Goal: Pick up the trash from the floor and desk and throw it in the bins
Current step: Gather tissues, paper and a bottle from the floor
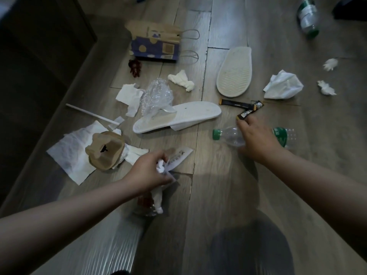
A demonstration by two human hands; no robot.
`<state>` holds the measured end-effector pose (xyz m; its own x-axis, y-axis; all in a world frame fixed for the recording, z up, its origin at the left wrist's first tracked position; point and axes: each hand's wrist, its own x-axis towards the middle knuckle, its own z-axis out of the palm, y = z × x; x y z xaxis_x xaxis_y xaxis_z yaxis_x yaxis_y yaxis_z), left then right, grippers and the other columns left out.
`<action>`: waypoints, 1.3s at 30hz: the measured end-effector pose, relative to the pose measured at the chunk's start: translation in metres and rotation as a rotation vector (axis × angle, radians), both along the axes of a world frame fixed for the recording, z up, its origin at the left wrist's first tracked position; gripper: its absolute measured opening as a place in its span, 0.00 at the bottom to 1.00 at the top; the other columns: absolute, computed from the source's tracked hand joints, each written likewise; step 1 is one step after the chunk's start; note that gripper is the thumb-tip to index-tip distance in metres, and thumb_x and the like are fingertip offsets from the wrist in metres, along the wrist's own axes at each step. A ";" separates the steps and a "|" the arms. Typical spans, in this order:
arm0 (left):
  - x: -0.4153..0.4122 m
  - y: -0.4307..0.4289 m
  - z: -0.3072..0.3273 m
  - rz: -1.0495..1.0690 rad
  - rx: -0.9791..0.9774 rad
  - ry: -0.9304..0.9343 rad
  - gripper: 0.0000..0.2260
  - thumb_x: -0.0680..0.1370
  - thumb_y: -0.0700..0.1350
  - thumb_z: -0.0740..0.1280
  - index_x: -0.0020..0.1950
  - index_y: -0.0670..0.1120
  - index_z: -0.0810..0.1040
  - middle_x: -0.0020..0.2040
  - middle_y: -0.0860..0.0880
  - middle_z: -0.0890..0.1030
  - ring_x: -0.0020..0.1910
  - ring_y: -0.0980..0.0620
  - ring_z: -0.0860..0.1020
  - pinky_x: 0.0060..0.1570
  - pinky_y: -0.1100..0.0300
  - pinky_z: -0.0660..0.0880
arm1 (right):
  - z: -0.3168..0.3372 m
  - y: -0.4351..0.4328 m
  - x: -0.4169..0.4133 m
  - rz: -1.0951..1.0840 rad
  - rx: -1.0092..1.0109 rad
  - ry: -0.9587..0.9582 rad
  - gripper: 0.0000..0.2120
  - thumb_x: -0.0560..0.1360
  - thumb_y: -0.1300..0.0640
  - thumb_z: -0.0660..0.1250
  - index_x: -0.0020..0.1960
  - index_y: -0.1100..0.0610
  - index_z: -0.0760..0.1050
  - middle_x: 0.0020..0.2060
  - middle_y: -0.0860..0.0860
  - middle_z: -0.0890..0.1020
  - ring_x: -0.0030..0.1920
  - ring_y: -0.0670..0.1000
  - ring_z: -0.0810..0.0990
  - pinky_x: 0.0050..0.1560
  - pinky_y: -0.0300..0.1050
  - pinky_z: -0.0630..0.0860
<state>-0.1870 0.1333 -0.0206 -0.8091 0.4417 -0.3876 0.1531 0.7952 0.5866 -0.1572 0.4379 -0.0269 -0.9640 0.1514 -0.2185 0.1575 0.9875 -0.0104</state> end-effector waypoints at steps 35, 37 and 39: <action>0.068 0.175 0.774 0.242 0.424 -0.191 0.05 0.70 0.47 0.75 0.34 0.50 0.83 0.34 0.52 0.84 0.36 0.53 0.82 0.41 0.52 0.79 | 0.746 0.045 0.196 -0.986 -0.953 0.463 0.31 0.65 0.40 0.73 0.65 0.42 0.69 0.52 0.40 0.80 0.51 0.40 0.79 0.49 0.44 0.78; 0.081 0.176 0.815 0.241 0.455 -0.204 0.05 0.70 0.47 0.75 0.35 0.50 0.83 0.34 0.50 0.84 0.38 0.48 0.83 0.42 0.49 0.79 | 0.795 0.043 0.210 -0.999 -0.952 0.523 0.28 0.65 0.39 0.72 0.63 0.39 0.68 0.52 0.39 0.79 0.51 0.39 0.78 0.44 0.39 0.75; 0.090 0.173 0.847 0.237 0.498 -0.217 0.05 0.70 0.48 0.75 0.37 0.48 0.83 0.36 0.47 0.84 0.39 0.45 0.83 0.43 0.47 0.80 | 0.834 0.036 0.221 -1.017 -0.937 0.576 0.28 0.65 0.39 0.72 0.63 0.39 0.68 0.54 0.39 0.78 0.52 0.39 0.77 0.42 0.37 0.72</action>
<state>-0.0967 0.3060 0.8263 -0.8333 0.4298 -0.3478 -0.1605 0.4139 0.8961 0.0640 0.4742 0.8075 -0.5209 0.8163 -0.2498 0.5088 0.0619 -0.8586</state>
